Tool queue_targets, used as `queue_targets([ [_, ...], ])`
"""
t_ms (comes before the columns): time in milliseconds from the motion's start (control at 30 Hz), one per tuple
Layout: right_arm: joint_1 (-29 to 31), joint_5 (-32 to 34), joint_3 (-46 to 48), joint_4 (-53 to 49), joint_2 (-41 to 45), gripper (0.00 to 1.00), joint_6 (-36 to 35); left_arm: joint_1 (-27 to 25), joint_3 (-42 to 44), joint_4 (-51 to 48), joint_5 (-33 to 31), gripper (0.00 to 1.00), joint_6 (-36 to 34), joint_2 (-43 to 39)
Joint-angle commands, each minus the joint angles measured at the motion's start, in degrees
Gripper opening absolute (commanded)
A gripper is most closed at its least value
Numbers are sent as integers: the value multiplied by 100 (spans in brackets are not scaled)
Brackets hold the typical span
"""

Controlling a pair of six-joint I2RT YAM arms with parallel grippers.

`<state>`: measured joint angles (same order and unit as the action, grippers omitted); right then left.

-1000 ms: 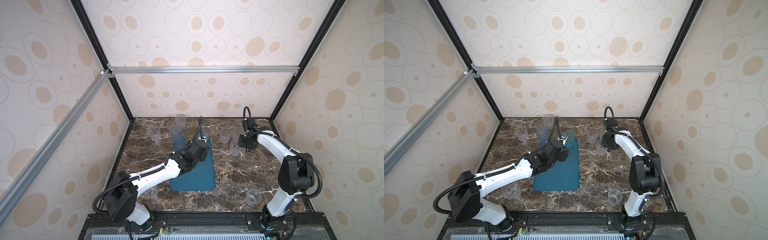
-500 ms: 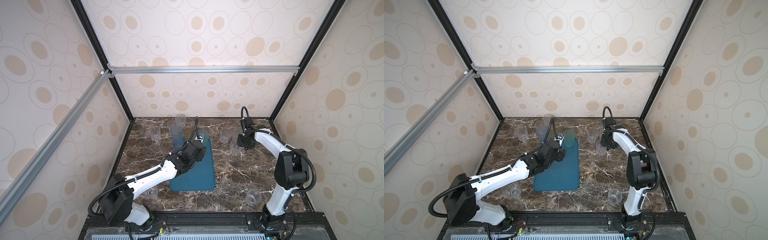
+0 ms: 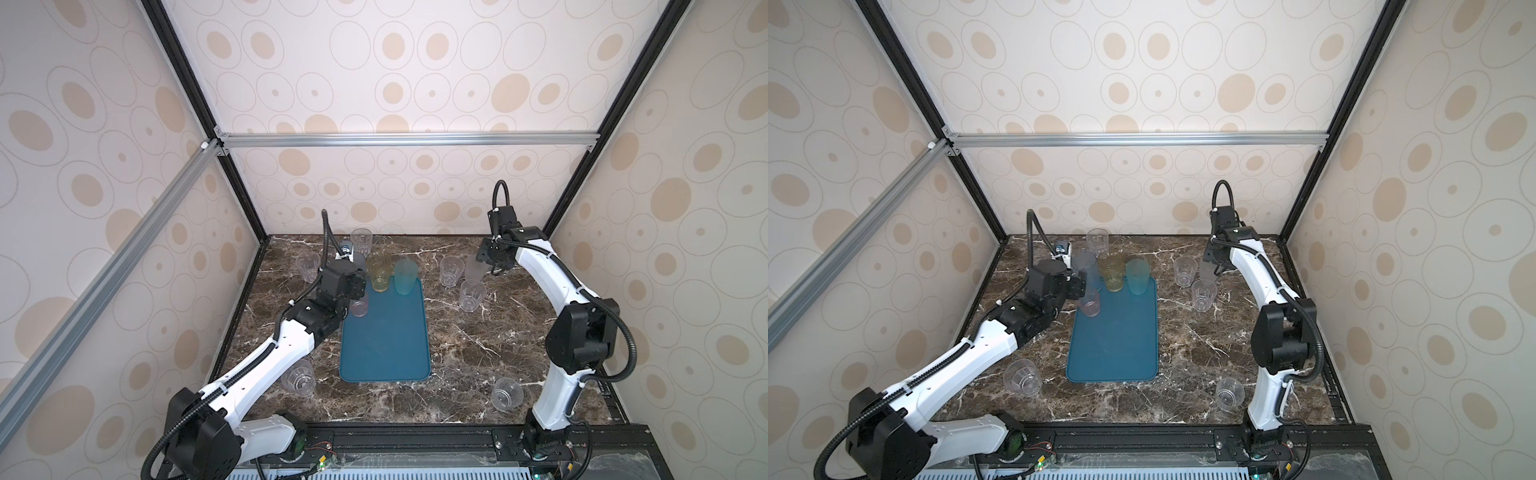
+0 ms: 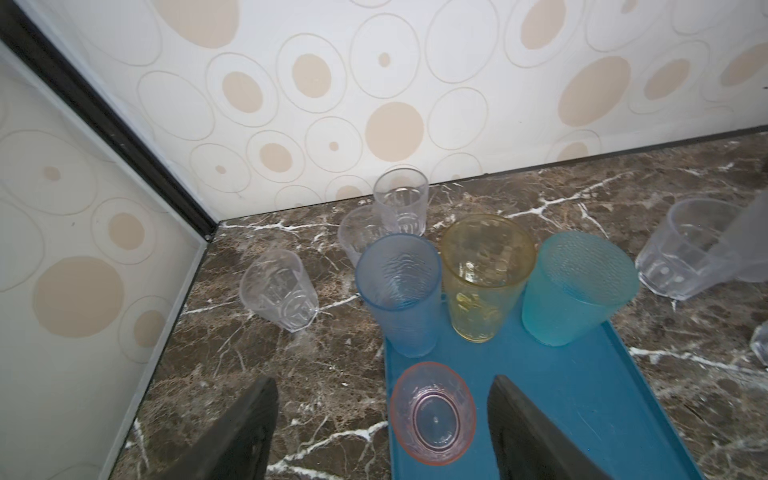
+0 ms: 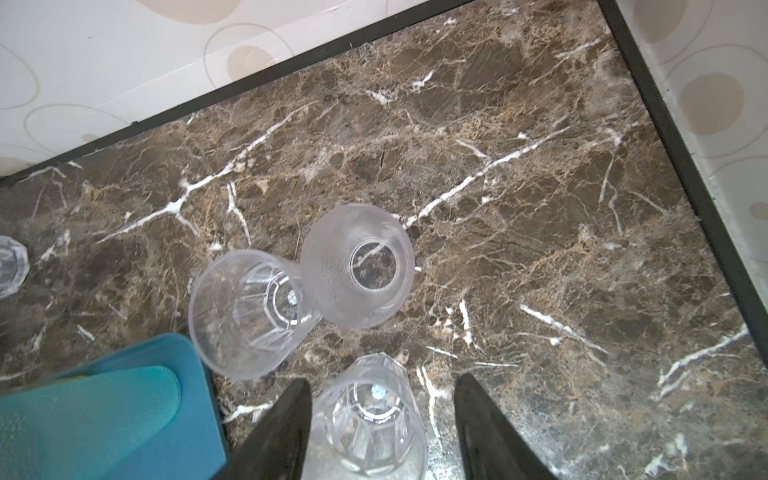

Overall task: Place the glasses into the tray
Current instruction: 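Lower the right gripper onto the frosted clear glass and close on it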

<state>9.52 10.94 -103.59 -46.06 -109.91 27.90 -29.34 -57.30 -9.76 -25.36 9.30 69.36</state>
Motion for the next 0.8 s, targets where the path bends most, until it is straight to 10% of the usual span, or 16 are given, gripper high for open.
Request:
queue_targets([
  [0,-129,47,-287,-193,-433,58,128,282,134,-325,125,79,-87,-169],
  [767,-297,-460,-484,-122,-1313,50,159,755,517,-454,592,78,200,-447],
])
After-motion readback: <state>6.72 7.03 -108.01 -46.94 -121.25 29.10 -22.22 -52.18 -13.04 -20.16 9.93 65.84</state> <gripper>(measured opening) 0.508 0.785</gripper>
